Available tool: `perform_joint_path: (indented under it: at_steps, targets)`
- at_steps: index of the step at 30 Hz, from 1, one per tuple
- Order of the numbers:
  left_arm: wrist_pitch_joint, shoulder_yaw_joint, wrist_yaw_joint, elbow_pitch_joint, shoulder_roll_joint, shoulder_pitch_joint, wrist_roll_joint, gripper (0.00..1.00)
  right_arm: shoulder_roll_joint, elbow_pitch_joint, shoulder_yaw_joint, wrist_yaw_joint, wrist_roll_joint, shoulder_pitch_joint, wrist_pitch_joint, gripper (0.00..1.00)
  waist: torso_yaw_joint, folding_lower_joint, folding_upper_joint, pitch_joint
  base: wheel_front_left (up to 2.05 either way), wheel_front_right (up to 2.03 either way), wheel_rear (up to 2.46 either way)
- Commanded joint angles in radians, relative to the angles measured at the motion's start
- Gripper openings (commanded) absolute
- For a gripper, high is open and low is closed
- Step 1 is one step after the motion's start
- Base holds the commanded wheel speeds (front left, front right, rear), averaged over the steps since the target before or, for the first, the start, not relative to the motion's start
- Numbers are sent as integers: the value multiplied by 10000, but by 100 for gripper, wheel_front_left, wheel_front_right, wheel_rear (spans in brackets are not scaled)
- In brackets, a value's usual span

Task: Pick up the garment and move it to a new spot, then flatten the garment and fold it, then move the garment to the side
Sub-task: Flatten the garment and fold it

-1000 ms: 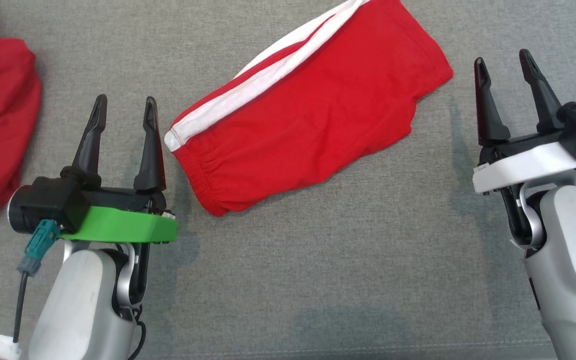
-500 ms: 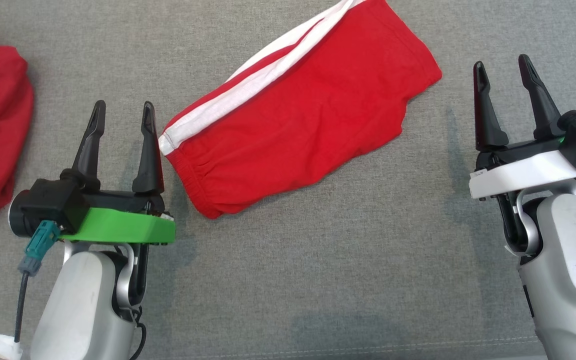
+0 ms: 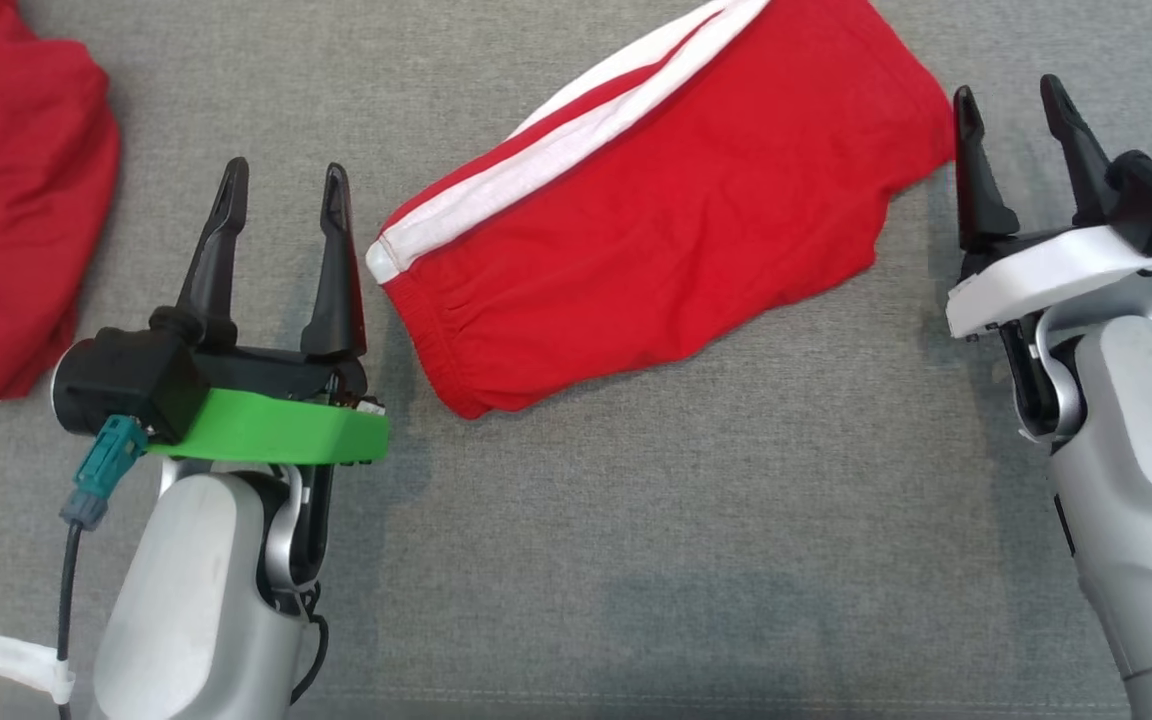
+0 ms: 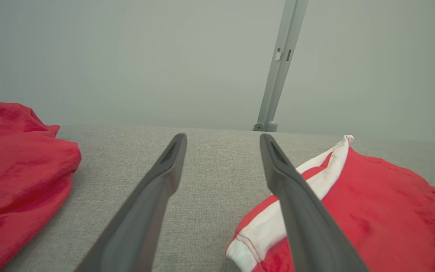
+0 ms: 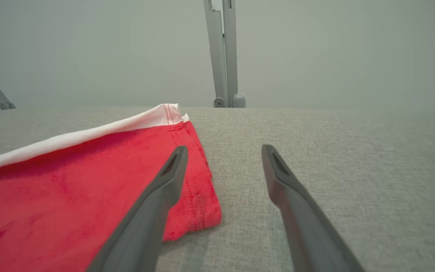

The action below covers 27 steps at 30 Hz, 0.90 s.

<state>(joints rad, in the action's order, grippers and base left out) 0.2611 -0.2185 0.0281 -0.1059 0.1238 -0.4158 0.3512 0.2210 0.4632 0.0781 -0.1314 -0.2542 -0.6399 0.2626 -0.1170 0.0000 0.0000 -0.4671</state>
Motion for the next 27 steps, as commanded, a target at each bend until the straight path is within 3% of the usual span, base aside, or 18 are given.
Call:
perform_joint_path:
  at_steps: [1,11,12,13,14,15,16,21,27]
  targets:
    - [44,-9,76,0,-90,-151,-105,100,94,467,172,14,-108,-308,18,100,-420,0,0,-329,0,0,0]
    - [44,175,302,-152,-379,-167,-210,100,27,2795,903,11,-642,-1093,-5,100,-746,0,0,-459,0,0,0]
    - [44,204,323,-159,-397,-132,-242,100,3,2958,986,11,-717,-1070,-17,80,-725,0,0,-434,0,0,0]
    - [44,233,343,-168,-407,-103,-282,100,-40,3134,1091,11,-831,-1036,-32,41,-698,0,0,-407,0,0,0]
    - [44,261,339,-176,-415,-94,-295,100,-99,3261,1270,6,-926,-977,-93,14,-665,0,0,-379,0,0,0]
    - [44,261,339,-176,-415,-94,-295,100,-99,3261,1270,6,-926,-977,-93,14,-665,0,0,-379,0,0,0]
    - [44,291,354,-176,-422,-86,-308,100,-150,3357,1464,5,-1041,-927,-186,0,-627,0,0,-355,0,0,0]
    - [44,391,457,-157,-433,-15,-331,100,-64,3377,2131,6,-1696,-795,-292,0,-367,0,0,-213,0,0,0]
    - [44,504,434,-131,-286,159,-470,100,77,2385,1835,14,-2074,-410,-19,0,32,0,0,39,0,0,0]
